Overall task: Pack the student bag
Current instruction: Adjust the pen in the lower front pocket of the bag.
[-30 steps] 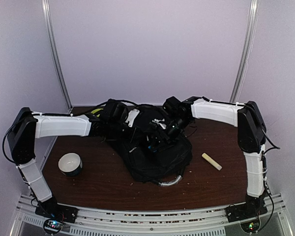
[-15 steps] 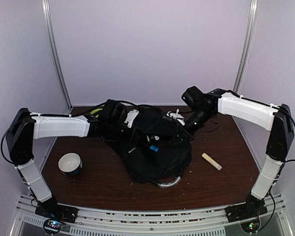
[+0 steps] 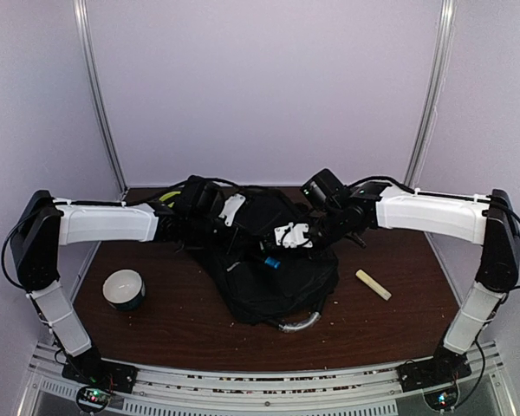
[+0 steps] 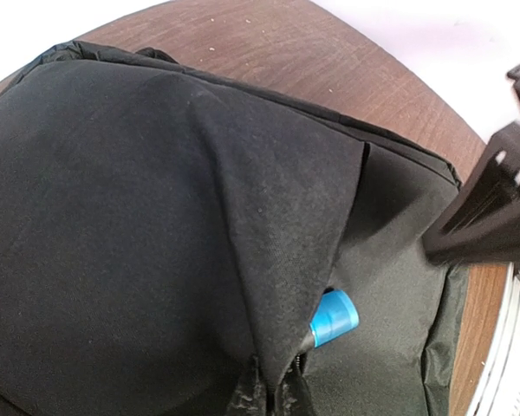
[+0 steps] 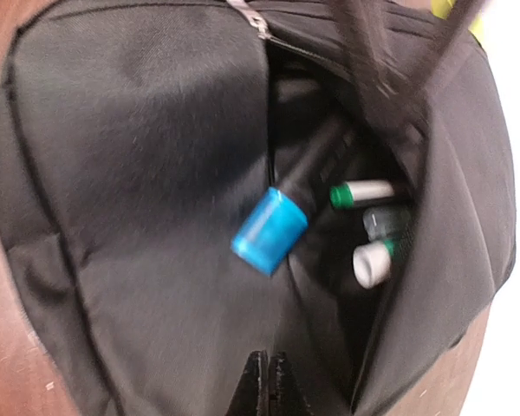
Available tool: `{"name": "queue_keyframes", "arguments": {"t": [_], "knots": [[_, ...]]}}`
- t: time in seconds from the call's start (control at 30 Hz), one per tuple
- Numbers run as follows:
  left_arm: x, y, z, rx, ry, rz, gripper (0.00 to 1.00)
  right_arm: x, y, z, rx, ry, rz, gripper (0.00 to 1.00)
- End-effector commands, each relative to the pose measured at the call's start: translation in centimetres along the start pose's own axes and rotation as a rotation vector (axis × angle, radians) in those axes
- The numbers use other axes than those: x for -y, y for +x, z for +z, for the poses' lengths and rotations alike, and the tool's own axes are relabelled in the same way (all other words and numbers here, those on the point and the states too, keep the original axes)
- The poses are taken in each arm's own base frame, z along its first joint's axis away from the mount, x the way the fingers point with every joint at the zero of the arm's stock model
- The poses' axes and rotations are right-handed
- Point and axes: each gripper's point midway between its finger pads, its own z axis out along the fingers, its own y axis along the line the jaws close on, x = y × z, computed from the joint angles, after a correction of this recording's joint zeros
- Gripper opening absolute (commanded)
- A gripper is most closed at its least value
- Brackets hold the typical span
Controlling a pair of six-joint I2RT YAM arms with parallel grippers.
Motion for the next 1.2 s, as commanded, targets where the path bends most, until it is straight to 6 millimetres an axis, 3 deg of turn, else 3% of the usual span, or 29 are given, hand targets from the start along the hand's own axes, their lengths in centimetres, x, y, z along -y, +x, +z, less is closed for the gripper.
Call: {"name": "queue_keyframes", "arguments": {"t": [0.0, 0.17, 0.43, 0.73, 0.87, 1.0, 1.17], "knots": [[2.3, -3.9, -2.2, 0.116, 0.066, 0.064, 0.0, 2.2, -1.8, 2.0, -0.036, 0.102, -0.136, 0.0], [2.1, -3.7, -2.7, 0.117, 0.05, 0.072, 0.0, 1.6, -1.1, 4.8, -0.108, 0.071, -0.207, 0.0], [2.1, -3.5, -2.6, 0.117, 0.052, 0.073, 0.0, 0.7, -0.6, 6.8, -0.147, 0.046, -0.255, 0.0], [2.1, -3.3, -2.3, 0.111, 0.057, 0.071, 0.0, -0.2, -3.0, 8.2, -0.104, 0.035, -0.266, 0.0], [2.0, -3.2, -2.3, 0.108, 0.052, 0.069, 0.0, 0.5, -4.0, 8.4, -0.082, 0.052, -0.227, 0.0], [1.9, -3.0, -2.2, 0.104, 0.051, 0.066, 0.0, 0.8, -3.1, 8.1, -0.115, 0.079, -0.22, 0.0], [1.9, -3.0, -2.1, 0.104, 0.051, 0.068, 0.0, 0.5, -2.3, 6.4, -0.113, 0.085, -0.216, 0.0]]}}
